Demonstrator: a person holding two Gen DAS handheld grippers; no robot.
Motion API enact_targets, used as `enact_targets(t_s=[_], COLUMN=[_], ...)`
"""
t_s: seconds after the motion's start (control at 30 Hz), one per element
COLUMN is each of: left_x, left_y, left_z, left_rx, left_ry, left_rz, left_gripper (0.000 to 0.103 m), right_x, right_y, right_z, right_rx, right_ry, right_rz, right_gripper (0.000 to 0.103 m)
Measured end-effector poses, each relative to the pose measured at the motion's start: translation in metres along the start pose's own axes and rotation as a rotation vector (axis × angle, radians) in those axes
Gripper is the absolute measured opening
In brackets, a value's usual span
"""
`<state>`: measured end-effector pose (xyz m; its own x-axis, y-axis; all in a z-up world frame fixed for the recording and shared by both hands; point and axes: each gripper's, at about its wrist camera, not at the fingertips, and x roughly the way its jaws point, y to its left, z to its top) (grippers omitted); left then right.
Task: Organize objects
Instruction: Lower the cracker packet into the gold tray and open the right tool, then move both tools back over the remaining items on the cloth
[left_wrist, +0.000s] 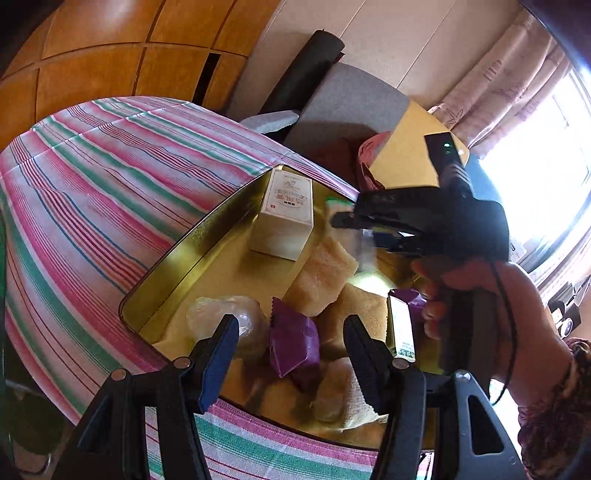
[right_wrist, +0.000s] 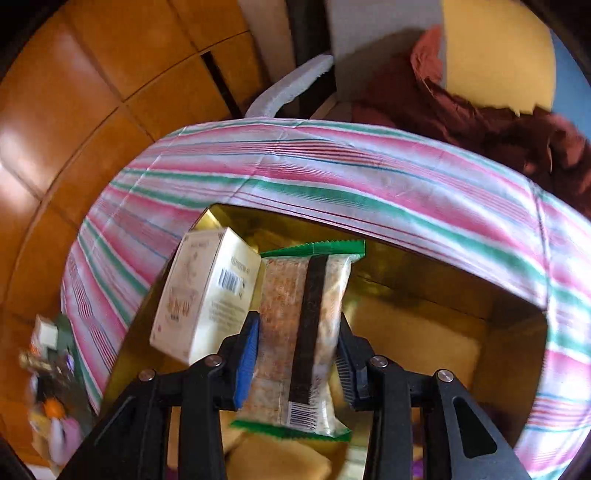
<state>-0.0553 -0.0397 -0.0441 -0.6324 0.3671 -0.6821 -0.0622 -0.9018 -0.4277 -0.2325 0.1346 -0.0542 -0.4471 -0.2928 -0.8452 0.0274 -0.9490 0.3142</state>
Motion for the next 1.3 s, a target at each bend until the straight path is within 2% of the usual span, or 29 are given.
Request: enact_targets(t_s=[0.03, 0.1, 0.27, 0.37, 0.57, 0.73, 0.97, 1.1, 1.3], left_x=[0.000, 0.000, 0.000, 0.001, -0.002, -0.006, -0.014, -0.017, -0.022], left_y=[0.000, -0.001, -0.005, -0.011, -0.026, -0.047, -0.077, -0.097, -0.132], left_z=[0.000, -0.001, -0.004, -0.007, -0.015, -0.026, -0.045, -0.060, -0.088], left_rx=[0.000, 0.003, 0.017, 0.034, 0.084, 0.157, 0.249, 0.309, 0.434], left_ry=[0.000, 0.001, -0.001, 0.006, 0.012, 0.012, 0.017, 0.036, 0.075], left_rz=[-0.003, -0.004, -0.011, -0.017, -0.051, -0.064, -0.102, -0.119, -0.172], left_gripper=[0.060, 0.060, 0.060, 0.060, 0.060, 0.060, 0.060, 0.060, 0.060], right_x=[0.003, 0.004, -0.021, -0.042, -0.084, -0.112, -0.140, -0.146, -0.149], right_y=[-0.001, -0.001, 0.005, 0.007, 0.000, -0.025, -0.072, -0.107, -0.168], right_z=[-0.001, -0.003, -0.013, -0.023, -0.047, -0.068, -0.101, -0.126, -0.169], right_rx=[0.019, 0.034, -0.056, -0.113, -0.185, -0.148, -0.091, -0.038, 0.063], right_ry=[0.010, 0.017, -0.040, -0.089, -0.162, -0.195, -0.220, -0.204, -0.162], right_rz=[0.028, 0.031, 0.006, -0.024, -0.063, -0.074, -0.134, -0.171, -0.213], right_gripper=[0.049, 0.060, 0.060, 0.067, 0.071, 0.074, 0.077, 0.081, 0.081])
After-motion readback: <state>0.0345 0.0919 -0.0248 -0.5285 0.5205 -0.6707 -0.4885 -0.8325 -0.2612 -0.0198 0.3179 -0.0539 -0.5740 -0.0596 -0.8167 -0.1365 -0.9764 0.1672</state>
